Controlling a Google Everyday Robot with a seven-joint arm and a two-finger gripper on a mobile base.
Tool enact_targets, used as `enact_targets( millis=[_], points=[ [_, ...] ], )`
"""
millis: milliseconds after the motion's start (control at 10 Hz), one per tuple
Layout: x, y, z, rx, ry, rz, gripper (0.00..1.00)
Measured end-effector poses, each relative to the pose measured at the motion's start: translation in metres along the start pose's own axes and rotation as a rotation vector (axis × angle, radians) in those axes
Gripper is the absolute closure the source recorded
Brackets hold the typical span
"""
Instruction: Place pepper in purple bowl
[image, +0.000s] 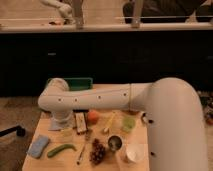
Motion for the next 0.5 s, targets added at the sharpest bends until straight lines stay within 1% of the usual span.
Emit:
enact_targets(
  millis=[200, 300, 400, 500],
  points=[
    [0.007, -0.002, 0.023, 0.044, -0.059, -0.042, 0.2],
    [0.015, -0.004, 0.033, 0.062, -0.087, -0.072, 0.2],
    [0.022, -0.007, 0.042, 0.084, -0.119, -0.102, 0.2],
    [0.025, -0.01, 0.045, 0.099, -0.14, -0.12, 0.2]
  ],
)
